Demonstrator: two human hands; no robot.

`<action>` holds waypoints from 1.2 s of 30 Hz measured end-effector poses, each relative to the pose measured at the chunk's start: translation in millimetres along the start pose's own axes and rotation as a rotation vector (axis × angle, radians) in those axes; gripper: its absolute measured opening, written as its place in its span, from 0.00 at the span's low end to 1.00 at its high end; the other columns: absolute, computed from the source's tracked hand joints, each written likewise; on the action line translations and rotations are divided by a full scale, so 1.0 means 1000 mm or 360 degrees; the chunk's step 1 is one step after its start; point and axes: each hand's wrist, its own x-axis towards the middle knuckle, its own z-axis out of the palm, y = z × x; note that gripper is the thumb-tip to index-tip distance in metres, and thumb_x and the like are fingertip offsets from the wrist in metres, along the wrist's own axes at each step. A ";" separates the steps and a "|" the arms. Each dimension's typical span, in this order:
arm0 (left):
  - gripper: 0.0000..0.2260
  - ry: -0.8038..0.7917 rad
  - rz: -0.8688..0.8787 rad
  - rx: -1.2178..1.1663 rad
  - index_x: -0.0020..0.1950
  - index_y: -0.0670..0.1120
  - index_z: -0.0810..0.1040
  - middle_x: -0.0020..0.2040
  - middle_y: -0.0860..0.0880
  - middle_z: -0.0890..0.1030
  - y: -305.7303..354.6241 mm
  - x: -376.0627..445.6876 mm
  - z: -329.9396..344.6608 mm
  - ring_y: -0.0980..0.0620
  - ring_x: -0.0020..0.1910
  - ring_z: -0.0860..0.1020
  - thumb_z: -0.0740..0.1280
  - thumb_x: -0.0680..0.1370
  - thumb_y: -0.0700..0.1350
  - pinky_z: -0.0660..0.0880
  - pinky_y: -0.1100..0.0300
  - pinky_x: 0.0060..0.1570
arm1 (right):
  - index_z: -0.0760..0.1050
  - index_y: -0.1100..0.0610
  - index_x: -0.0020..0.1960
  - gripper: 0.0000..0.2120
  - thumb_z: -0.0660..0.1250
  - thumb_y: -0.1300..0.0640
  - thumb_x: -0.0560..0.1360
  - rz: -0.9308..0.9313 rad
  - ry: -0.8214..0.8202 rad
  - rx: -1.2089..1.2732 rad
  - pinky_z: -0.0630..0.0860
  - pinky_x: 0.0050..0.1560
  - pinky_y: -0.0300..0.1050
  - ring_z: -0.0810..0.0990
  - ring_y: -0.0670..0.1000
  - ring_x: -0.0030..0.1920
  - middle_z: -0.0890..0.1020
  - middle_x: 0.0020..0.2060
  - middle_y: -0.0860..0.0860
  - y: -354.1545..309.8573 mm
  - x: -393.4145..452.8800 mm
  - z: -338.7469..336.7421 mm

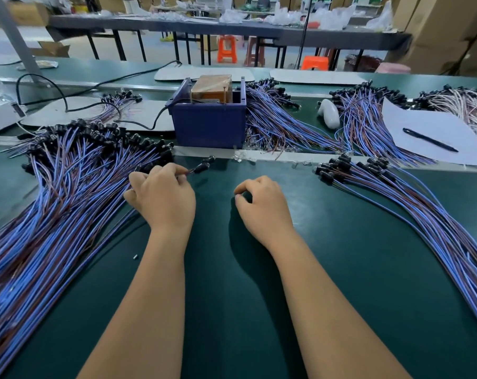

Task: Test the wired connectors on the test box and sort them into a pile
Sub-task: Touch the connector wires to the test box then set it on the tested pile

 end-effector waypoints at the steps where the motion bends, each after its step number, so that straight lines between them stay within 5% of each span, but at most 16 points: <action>1: 0.12 0.0049 -0.0013 -0.0090 0.54 0.53 0.82 0.38 0.53 0.79 0.002 0.000 0.000 0.49 0.51 0.64 0.60 0.80 0.43 0.53 0.54 0.47 | 0.79 0.52 0.52 0.08 0.62 0.58 0.78 0.0012 0.0022 0.0057 0.68 0.57 0.44 0.71 0.51 0.56 0.74 0.49 0.48 0.000 0.000 0.000; 6: 0.08 0.0145 -0.0053 -0.0318 0.52 0.53 0.79 0.33 0.56 0.74 0.006 0.000 0.000 0.54 0.48 0.62 0.60 0.82 0.47 0.53 0.55 0.49 | 0.78 0.52 0.49 0.08 0.60 0.60 0.78 0.0072 0.0083 0.0285 0.64 0.45 0.38 0.73 0.48 0.50 0.76 0.46 0.47 -0.001 -0.001 -0.004; 11: 0.07 0.0033 -0.0077 -0.0376 0.51 0.54 0.77 0.36 0.53 0.80 0.005 0.001 0.000 0.49 0.46 0.75 0.59 0.82 0.48 0.56 0.53 0.50 | 0.78 0.53 0.50 0.09 0.60 0.60 0.78 0.0075 0.0076 0.0352 0.67 0.45 0.39 0.74 0.47 0.49 0.78 0.47 0.48 -0.001 -0.002 -0.005; 15: 0.06 0.0047 -0.0157 -0.0627 0.50 0.53 0.76 0.42 0.52 0.82 0.007 0.002 -0.001 0.45 0.48 0.78 0.60 0.83 0.46 0.70 0.51 0.52 | 0.78 0.53 0.50 0.09 0.60 0.60 0.78 0.0077 0.0089 0.0403 0.68 0.43 0.39 0.75 0.47 0.46 0.80 0.44 0.48 0.001 -0.001 -0.005; 17: 0.07 -0.0014 -0.0142 -0.1047 0.48 0.52 0.76 0.43 0.53 0.82 0.014 0.001 -0.005 0.50 0.48 0.79 0.61 0.82 0.43 0.74 0.56 0.48 | 0.78 0.52 0.48 0.09 0.60 0.61 0.78 0.0083 0.0115 0.0515 0.69 0.40 0.36 0.75 0.44 0.40 0.80 0.40 0.47 -0.001 -0.002 -0.006; 19: 0.09 -0.0257 -0.0152 -0.1758 0.47 0.48 0.79 0.44 0.53 0.83 0.023 0.000 -0.012 0.56 0.45 0.79 0.61 0.82 0.38 0.73 0.65 0.46 | 0.78 0.53 0.47 0.11 0.58 0.63 0.79 0.0137 0.0086 0.0909 0.74 0.41 0.37 0.77 0.45 0.38 0.80 0.38 0.49 -0.006 -0.003 -0.008; 21: 0.12 -0.0757 -0.0117 -0.2437 0.46 0.45 0.82 0.44 0.47 0.85 0.030 -0.003 -0.020 0.53 0.43 0.81 0.60 0.81 0.35 0.76 0.64 0.45 | 0.78 0.56 0.48 0.13 0.54 0.62 0.82 0.0224 -0.0073 0.1510 0.79 0.43 0.44 0.80 0.50 0.38 0.81 0.38 0.55 -0.014 -0.004 -0.010; 23: 0.14 -0.1292 0.0002 -0.2654 0.42 0.46 0.84 0.44 0.45 0.85 0.037 -0.009 -0.023 0.52 0.40 0.82 0.60 0.79 0.36 0.79 0.63 0.42 | 0.78 0.58 0.49 0.19 0.50 0.55 0.85 0.0332 -0.0260 0.2010 0.80 0.44 0.46 0.82 0.50 0.37 0.83 0.37 0.56 -0.018 -0.003 -0.014; 28: 0.12 -0.2013 0.0213 -0.2283 0.38 0.44 0.86 0.38 0.45 0.83 0.047 -0.027 -0.019 0.52 0.36 0.81 0.63 0.73 0.36 0.79 0.63 0.43 | 0.76 0.60 0.56 0.23 0.49 0.46 0.84 0.0563 -0.0464 0.2424 0.78 0.43 0.43 0.82 0.55 0.46 0.83 0.45 0.58 -0.008 0.004 -0.027; 36: 0.06 -0.2518 0.0332 -0.1463 0.40 0.45 0.82 0.42 0.45 0.84 0.037 -0.023 -0.021 0.53 0.41 0.81 0.65 0.74 0.40 0.77 0.66 0.43 | 0.79 0.64 0.48 0.04 0.66 0.68 0.75 0.0544 -0.0091 0.2596 0.79 0.35 0.34 0.84 0.48 0.35 0.85 0.37 0.57 0.006 0.004 -0.031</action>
